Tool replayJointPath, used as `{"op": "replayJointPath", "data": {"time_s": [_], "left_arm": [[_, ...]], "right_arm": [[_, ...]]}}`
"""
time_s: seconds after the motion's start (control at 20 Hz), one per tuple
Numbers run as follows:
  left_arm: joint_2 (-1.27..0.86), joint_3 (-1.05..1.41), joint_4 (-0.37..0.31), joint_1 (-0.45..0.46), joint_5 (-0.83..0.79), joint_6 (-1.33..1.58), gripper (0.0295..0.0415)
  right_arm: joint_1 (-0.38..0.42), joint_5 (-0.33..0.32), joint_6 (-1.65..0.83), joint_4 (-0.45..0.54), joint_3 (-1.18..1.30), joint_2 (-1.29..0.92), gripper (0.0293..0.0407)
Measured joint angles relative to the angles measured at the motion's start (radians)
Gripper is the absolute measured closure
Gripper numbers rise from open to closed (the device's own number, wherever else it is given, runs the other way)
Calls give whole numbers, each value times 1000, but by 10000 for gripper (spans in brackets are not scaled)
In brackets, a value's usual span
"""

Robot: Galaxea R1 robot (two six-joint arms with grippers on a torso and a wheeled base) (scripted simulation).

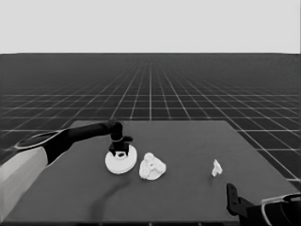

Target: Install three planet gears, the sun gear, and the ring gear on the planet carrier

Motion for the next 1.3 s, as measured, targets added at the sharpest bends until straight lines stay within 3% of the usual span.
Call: {"op": "replayJointPath", "data": {"time_s": [0.3, 0.45, 0.6, 0.8, 0.95, 1.3], "left_arm": [[0, 0, 0, 0, 0, 0, 362], [-50, 124, -102, -138, 97, -58, 362], [-51, 128, -128, -169, 113, -60, 362], [-51, 127, -134, -175, 117, -59, 362], [216, 177, -85, -137, 133, -380, 362], [325, 95, -74, -128, 137, -404, 362]], "right_arm": [[0, 0, 0, 0, 0, 0, 315], [0, 0, 0, 0, 0, 0, 315], [0, 0, 0, 0, 0, 0, 315], [0, 0, 0, 0, 0, 0, 315], [0, 0, 0, 0, 0, 0, 315], [0, 0, 0, 0, 0, 0, 315]]}}
